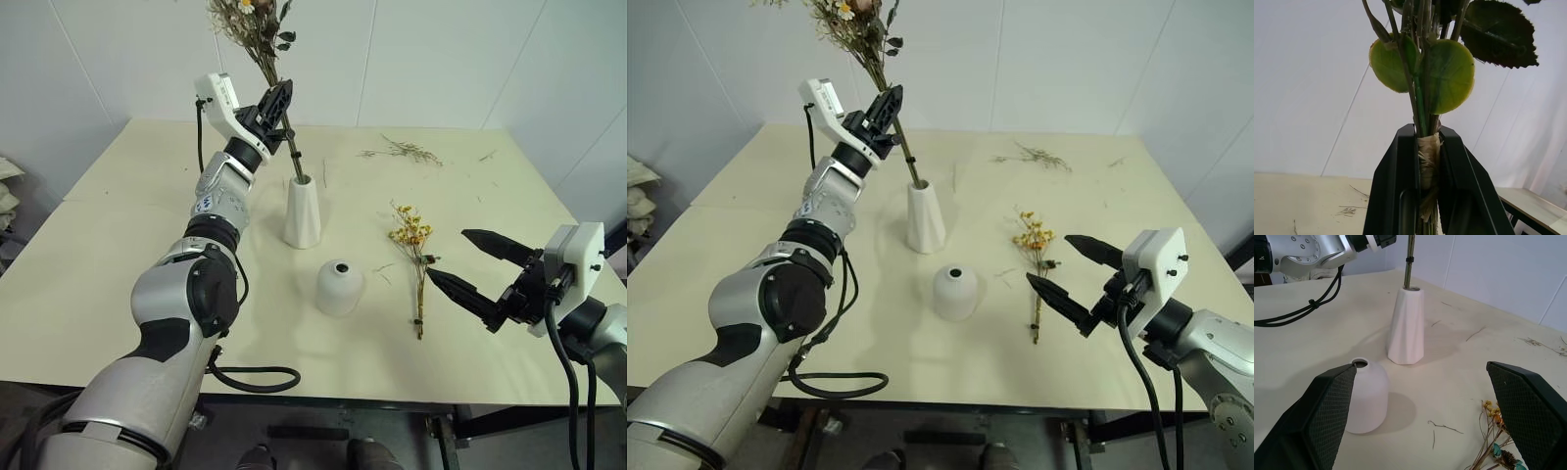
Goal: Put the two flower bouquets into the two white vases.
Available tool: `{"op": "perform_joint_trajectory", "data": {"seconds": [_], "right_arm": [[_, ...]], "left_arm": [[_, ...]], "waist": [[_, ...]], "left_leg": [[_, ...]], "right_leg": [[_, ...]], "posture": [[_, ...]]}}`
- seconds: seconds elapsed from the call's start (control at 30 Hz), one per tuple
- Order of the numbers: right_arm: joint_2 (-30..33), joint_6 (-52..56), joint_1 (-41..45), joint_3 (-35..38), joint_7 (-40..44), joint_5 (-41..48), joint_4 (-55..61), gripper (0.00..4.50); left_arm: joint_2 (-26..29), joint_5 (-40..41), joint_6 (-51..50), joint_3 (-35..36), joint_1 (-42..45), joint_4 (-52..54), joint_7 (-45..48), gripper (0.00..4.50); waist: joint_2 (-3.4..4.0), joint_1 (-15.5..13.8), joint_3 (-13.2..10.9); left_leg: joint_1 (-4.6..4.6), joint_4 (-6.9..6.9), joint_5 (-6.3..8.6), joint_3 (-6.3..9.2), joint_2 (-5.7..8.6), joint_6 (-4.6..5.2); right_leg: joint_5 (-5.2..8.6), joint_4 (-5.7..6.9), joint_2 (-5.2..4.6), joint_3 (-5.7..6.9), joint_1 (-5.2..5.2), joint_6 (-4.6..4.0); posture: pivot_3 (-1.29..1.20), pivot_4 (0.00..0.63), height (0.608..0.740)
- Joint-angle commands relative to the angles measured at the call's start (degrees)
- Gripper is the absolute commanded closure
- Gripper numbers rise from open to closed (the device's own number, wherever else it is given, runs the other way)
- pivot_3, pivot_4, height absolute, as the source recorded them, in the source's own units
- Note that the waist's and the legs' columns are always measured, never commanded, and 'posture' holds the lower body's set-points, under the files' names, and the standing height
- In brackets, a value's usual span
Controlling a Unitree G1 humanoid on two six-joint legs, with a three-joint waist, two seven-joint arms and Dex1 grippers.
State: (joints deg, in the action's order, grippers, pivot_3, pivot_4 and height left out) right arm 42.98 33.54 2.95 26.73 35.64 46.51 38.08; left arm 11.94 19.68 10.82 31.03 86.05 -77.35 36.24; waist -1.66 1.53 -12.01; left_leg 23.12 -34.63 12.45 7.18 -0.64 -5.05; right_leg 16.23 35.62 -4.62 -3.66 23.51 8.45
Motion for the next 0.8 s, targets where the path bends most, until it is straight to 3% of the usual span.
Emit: {"op": "perform_joint_trajectory", "data": {"seconds": [0.03, 0.8], "right_arm": [[-0.2, -1.5, 0.1, 0.7, -0.7, 0.3, 1.7, 0.00], [-0.6, -1.4, -0.1, 0.5, -1.0, 0.0, 1.9, 0.00]], "left_arm": [[-0.2, -0.8, 1.5, -0.4, 1.8, 0.8, -0.5, 4.36], [-0.9, -10.6, 4.3, -7.9, -2.3, 0.4, -2.3, 4.36]], "waist": [[0.00, 0.0, 0.0], [0.00, 0.0, 0.0]], "left_leg": [[0.00, 0.00, 0.00, 0.00, 0.00, 0.00], [0.00, 0.00, 0.00, -0.01, 0.01, 0.00]], "right_leg": [[0.00, 0.00, 0.00, 0.00, 0.00, 0.00], [0.00, -0.01, 0.00, 0.00, 0.00, 0.00]], "posture": [[0.00, 0.150, 0.740], [0.00, 0.150, 0.740]]}}
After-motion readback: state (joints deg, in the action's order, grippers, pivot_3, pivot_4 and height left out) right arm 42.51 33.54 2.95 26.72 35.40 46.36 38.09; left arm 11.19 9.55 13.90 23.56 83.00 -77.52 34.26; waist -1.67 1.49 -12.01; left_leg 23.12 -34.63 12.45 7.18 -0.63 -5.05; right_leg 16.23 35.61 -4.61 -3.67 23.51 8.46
